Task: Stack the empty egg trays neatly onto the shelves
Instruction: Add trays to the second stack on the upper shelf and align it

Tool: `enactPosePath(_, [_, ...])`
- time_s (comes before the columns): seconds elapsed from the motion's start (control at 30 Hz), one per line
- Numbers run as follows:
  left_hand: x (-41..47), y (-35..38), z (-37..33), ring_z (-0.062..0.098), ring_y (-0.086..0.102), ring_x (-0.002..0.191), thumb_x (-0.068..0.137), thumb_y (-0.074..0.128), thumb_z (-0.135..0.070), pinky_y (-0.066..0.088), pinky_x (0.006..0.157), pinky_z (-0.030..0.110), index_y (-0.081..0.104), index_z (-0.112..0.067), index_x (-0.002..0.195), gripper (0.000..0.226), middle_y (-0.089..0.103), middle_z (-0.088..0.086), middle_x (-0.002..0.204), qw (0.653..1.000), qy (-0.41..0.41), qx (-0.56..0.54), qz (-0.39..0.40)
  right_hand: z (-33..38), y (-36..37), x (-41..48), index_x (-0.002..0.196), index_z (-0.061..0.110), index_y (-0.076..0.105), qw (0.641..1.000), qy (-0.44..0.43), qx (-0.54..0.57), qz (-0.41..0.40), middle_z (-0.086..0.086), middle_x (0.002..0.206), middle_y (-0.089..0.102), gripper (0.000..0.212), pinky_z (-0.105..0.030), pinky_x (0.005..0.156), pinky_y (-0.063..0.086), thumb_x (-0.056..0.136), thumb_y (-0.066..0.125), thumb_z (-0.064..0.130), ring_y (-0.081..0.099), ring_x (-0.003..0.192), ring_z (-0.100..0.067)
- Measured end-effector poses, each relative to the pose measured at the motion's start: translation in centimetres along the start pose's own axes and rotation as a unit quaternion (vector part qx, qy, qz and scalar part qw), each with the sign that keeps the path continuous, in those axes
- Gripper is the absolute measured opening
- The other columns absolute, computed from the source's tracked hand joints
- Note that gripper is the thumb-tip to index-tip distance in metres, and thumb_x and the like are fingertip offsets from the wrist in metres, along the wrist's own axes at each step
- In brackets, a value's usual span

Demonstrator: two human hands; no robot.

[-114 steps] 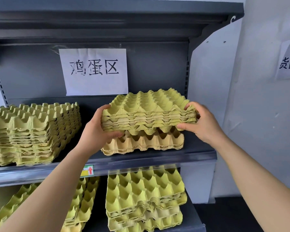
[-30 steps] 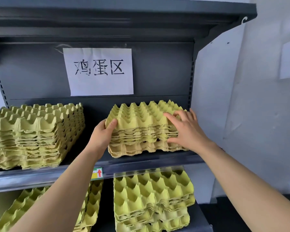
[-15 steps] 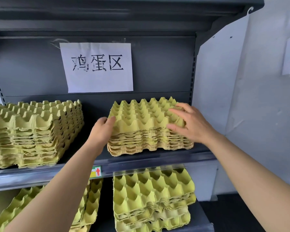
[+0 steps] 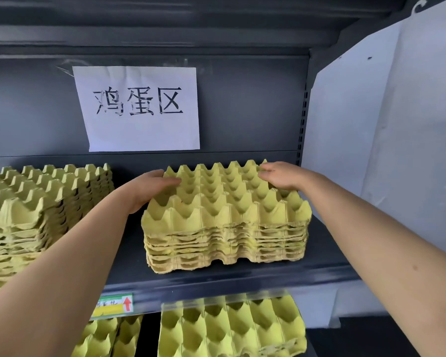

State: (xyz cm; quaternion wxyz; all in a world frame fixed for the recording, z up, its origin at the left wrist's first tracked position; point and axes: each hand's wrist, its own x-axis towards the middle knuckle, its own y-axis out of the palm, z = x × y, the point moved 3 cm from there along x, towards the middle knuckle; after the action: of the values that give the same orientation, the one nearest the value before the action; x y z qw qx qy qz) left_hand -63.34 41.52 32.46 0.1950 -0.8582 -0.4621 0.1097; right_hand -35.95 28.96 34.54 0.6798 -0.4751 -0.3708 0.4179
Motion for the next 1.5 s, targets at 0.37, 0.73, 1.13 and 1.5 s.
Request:
enactPosePath(0.37, [1.8,0.3,-0.4,0.023,0.070,0.086,0.092,0.059,-0.028,0.056,0.086,0.041,0.069,-0.022,0.093,0.012,0.074,0.003,0.093,0.997,0.006,0.066,-0.049,-1.7,1.4,2.9,0.129,0.007,0.055,0.995,0.065,0.045,0.063,-0.011,0.131,0.058,0.058,-0.043,0.100,0.043,0.087,0.045,0.046,0.056,0.118,-0.029])
enactPosePath(0.73, [-7.2,1.7,3.6,0.021,0.069,0.104,0.093,0.057,-0.040,0.053,0.091,0.038,0.065,-0.021,0.119,0.034,0.073,0.001,0.110,0.990,0.024,-0.133,0.035,-0.4,0.2,-5.2,0.146,0.024,0.039,0.993,-0.021,0.113,0.012,0.003,0.153,0.034,0.062,-0.033,0.108,0.029,0.091,0.053,0.052,0.035,0.137,-0.019])
enactPosePath(1.13, [-10.5,5.7,4.7,0.008,0.069,0.097,0.072,0.066,-0.061,0.054,0.090,0.034,0.057,-0.031,0.121,0.058,0.072,-0.012,0.108,0.988,0.109,-0.107,-0.035,-3.7,4.3,-14.6,0.143,0.031,0.033,0.967,0.009,0.202,-0.154,0.004,0.149,0.040,0.085,-0.033,0.105,0.036,0.072,0.077,0.048,0.038,0.135,-0.019])
enactPosePath(1.5, [-12.7,6.5,4.1,0.007,0.059,0.087,0.089,0.059,-0.057,0.046,0.073,0.028,0.051,-0.024,0.109,0.039,0.061,-0.015,0.094,0.984,0.092,0.081,-0.133,-2.2,4.7,-17.0,0.142,0.018,0.040,0.961,0.040,0.134,-0.237,-0.012,0.144,0.035,0.072,-0.032,0.105,0.034,0.082,0.071,0.040,0.042,0.130,-0.025])
